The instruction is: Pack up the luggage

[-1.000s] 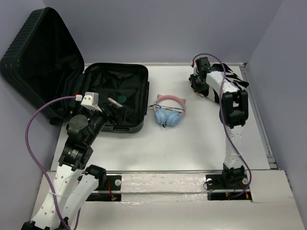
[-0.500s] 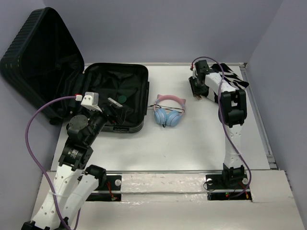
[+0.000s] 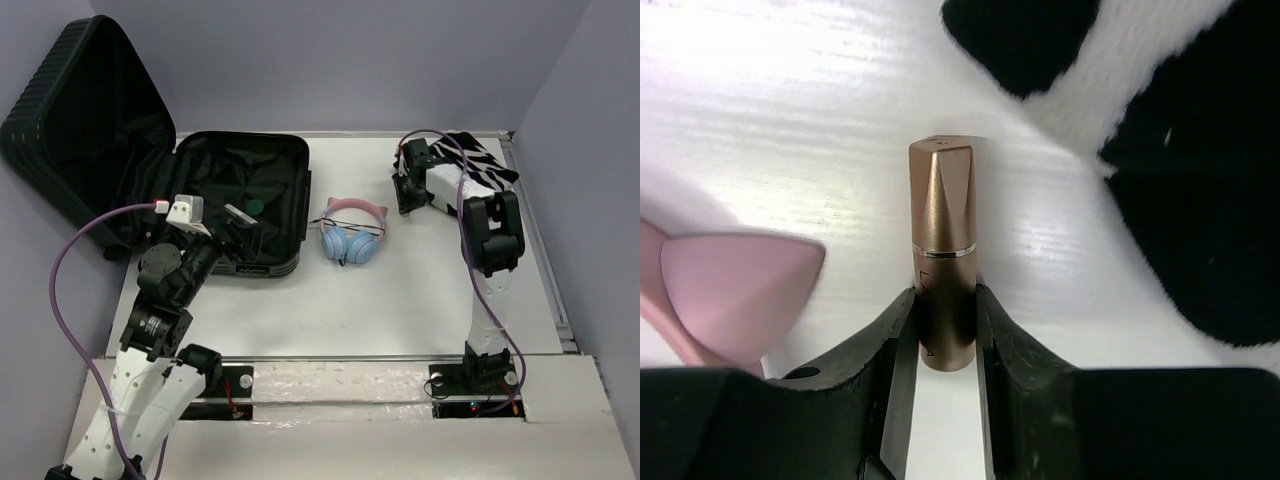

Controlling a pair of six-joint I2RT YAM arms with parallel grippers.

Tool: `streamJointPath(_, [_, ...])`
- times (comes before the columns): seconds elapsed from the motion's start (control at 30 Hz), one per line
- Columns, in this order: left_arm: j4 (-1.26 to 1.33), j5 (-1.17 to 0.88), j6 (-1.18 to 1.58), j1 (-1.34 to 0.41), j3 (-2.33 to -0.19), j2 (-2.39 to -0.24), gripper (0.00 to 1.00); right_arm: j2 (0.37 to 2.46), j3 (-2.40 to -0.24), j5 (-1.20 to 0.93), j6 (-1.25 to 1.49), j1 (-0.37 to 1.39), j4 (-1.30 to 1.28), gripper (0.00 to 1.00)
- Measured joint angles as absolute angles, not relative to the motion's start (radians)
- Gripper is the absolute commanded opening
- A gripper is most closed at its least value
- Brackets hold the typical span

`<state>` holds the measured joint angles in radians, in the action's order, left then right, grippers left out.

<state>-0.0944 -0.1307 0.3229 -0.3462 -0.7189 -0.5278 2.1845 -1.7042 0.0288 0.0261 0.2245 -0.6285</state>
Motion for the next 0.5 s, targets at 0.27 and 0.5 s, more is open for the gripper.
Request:
streamJointPath(0.27, [-0.097,-0.072,0.341,-0.348,-0.719,-0.521,0.99,2.028,-1.592,0.026,0.088,0.273,-0.610,0.14])
streamJointPath(0.5, [-0.097,-0.043,0.361,-0.348,-0.719,-0.517,0.99,1.897,-1.678,0.010,0.160,0.481,-0.527,0.15])
